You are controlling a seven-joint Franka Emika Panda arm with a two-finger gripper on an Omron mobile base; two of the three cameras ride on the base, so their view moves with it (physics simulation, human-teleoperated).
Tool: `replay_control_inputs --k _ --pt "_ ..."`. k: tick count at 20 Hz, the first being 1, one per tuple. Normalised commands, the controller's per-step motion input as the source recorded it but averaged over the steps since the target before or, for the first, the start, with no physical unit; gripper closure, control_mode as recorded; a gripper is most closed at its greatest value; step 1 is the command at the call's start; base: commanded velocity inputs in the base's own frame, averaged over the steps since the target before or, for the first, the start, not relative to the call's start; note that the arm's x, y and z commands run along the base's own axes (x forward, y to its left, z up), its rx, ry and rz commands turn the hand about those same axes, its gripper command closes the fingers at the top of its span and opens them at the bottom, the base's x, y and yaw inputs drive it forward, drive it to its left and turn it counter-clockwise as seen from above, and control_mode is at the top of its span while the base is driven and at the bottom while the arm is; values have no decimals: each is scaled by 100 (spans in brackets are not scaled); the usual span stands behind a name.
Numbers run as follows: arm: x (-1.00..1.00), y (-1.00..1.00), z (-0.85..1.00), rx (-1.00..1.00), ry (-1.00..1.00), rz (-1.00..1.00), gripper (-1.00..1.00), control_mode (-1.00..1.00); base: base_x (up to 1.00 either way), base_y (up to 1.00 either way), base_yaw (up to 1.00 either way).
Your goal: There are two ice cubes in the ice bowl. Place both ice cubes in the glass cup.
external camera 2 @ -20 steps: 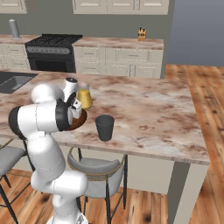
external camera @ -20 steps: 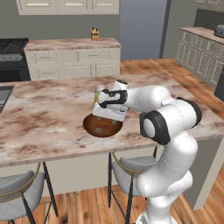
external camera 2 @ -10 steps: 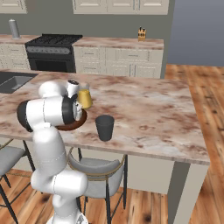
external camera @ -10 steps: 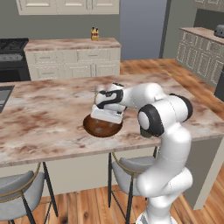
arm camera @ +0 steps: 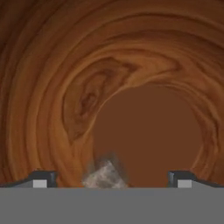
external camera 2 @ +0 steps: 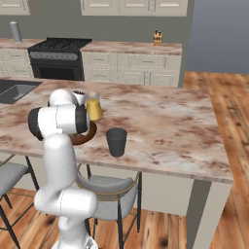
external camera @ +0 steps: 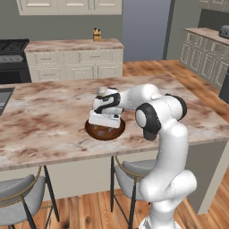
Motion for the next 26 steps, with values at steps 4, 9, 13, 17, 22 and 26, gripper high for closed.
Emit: replay_control_inputs --k 4,9,13,17,22,26 --pt "19 0 -24 -6 1 0 -100 -100 0 0 0" --pt "7 10 -5 0 3 0 -100 -100 0 0 0" --pt "0 14 -7 0 5 0 -100 -100 0 0 0" --pt "3 6 -18 -2 3 0 -100 -100 0 0 0" --pt "3 0 -22 -4 3 0 -100 -100 0 0 0" --pt "-44 0 -54 -3 5 0 -100 -100 0 0 0"
